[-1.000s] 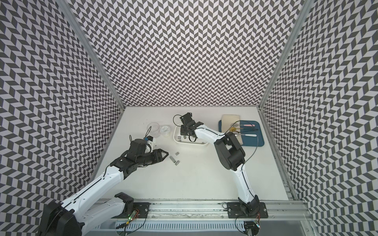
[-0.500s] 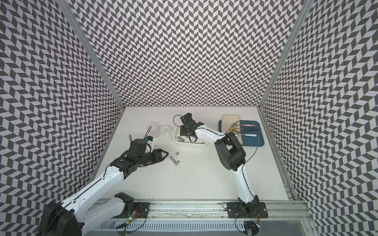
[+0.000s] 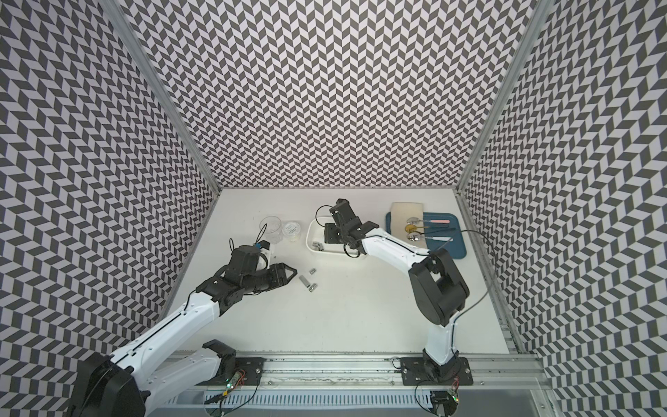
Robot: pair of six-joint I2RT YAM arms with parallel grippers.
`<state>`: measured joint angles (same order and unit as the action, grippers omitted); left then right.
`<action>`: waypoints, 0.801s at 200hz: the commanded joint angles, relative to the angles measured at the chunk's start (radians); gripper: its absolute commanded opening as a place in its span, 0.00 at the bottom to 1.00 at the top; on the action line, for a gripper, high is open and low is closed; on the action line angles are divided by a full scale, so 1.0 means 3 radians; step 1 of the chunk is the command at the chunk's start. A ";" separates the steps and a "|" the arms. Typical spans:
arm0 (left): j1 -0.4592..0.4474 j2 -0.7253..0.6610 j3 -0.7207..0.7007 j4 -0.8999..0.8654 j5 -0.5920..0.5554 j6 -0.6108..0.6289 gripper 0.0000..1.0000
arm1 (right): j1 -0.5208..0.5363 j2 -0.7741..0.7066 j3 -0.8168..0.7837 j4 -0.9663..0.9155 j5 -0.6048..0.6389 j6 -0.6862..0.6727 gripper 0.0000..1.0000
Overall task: Put the socket on the desktop into the storage box
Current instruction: Place the socket head in the storage box, then pick up the socket head at the center of the board.
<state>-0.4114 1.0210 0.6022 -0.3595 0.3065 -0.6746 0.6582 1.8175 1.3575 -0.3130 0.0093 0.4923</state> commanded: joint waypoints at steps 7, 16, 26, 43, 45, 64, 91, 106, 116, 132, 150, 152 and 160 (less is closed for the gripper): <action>0.0013 0.0057 -0.0020 0.0032 -0.0078 -0.0019 0.57 | 0.0021 -0.0379 -0.0325 0.0189 -0.0294 -0.0135 0.59; 0.0010 0.0077 -0.0010 0.0031 -0.0084 -0.0021 0.57 | 0.0022 -0.0482 -0.0429 0.0189 -0.0382 -0.0166 0.59; 0.0003 0.0106 -0.0004 0.0033 -0.0100 -0.0022 0.56 | 0.0020 -0.0601 -0.0565 0.0217 -0.0491 -0.0203 0.59; -0.0008 0.0153 0.0010 0.0032 -0.0130 -0.0032 0.55 | 0.0023 -0.0824 -0.0823 0.0302 -0.0713 -0.0258 0.59; -0.0009 0.0159 0.0009 0.0031 -0.0132 -0.0036 0.55 | 0.0025 -0.0850 -0.0846 0.0314 -0.0740 -0.0260 0.59; -0.0038 0.0205 0.0026 0.0032 -0.0182 -0.0057 0.54 | 0.0030 -0.1084 -0.1132 0.0375 -0.0916 -0.0329 0.59; -0.0094 0.0284 0.0044 0.0063 -0.0252 -0.0116 0.54 | 0.0054 -0.1388 -0.1463 0.0363 -0.0997 -0.0419 0.58; -0.0158 0.0355 0.0061 0.0087 -0.0297 -0.0155 0.54 | 0.0065 -0.1553 -0.1626 0.0370 -0.1064 -0.0467 0.58; -0.0207 0.0411 0.0086 0.0098 -0.0333 -0.0183 0.54 | 0.0078 -0.1645 -0.1714 0.0361 -0.1094 -0.0489 0.57; -0.0296 0.0517 0.0123 0.0119 -0.0410 -0.0227 0.54 | 0.0104 -0.1794 -0.1836 0.0333 -0.1108 -0.0510 0.57; -0.0378 0.0632 0.0160 0.0142 -0.0476 -0.0276 0.54 | 0.0131 -0.1940 -0.1963 0.0328 -0.1160 -0.0523 0.57; -0.0384 0.0643 0.0163 0.0144 -0.0480 -0.0281 0.54 | 0.0132 -0.1954 -0.1972 0.0324 -0.1163 -0.0520 0.57; -0.0411 0.0692 0.0176 0.0162 -0.0508 -0.0301 0.53 | 0.0146 -0.2016 -0.2012 0.0310 -0.1173 -0.0517 0.57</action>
<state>-0.5110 1.1969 0.6125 -0.3481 0.2008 -0.7372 0.6872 1.2755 0.7845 -0.2539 -0.3099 0.3580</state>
